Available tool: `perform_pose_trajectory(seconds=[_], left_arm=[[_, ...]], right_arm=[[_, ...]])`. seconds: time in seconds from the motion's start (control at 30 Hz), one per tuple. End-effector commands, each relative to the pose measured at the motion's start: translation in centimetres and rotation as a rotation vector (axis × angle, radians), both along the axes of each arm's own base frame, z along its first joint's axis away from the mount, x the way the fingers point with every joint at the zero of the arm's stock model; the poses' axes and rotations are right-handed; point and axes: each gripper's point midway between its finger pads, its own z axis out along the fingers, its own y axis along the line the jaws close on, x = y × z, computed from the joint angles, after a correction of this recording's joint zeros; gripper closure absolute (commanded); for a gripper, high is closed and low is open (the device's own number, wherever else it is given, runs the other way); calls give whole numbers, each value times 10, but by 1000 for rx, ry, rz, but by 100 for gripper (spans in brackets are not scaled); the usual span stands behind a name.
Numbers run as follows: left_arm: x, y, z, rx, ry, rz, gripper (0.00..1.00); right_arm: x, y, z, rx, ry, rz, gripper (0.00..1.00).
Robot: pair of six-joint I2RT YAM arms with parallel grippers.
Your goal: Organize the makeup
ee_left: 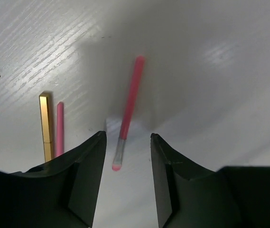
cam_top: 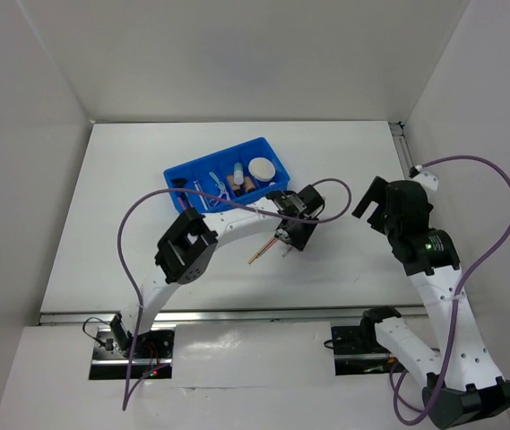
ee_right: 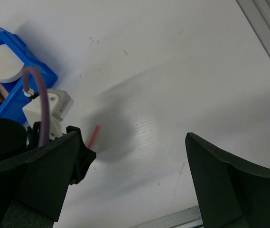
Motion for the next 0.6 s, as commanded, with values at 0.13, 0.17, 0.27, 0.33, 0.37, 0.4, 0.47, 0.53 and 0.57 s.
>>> perform_pose_trajectory(seconds=[0.13, 0.17, 0.27, 0.33, 0.37, 0.4, 0.47, 0.53, 0.57], left_arm=[[6, 5, -28, 124, -50, 4, 52], [6, 6, -33, 131, -45, 4, 59], [6, 6, -33, 131, -45, 4, 73], [0, 5, -33, 139, -40, -6, 87], [0, 5, -33, 139, -40, -6, 90], [1, 8, -33, 153, -44, -1, 91], [3, 6, -26, 141, -57, -10, 95], [5, 6, -19, 140, -70, -5, 100], [6, 5, -14, 132, -76, -5, 100]], right_arm=[[-1, -3, 11, 9, -22, -20, 0], [0, -2, 9, 8, -13, -20, 0], [1, -2, 10, 9, -22, -20, 0], [3, -2, 8, 8, -13, -20, 0], [4, -2, 10, 9, -22, -20, 0], [4, 0, 10, 15, -21, -13, 0], [5, 0, 8, 13, -12, -13, 0], [7, 0, 9, 15, -21, -13, 0], [7, 0, 9, 15, -21, -13, 0]])
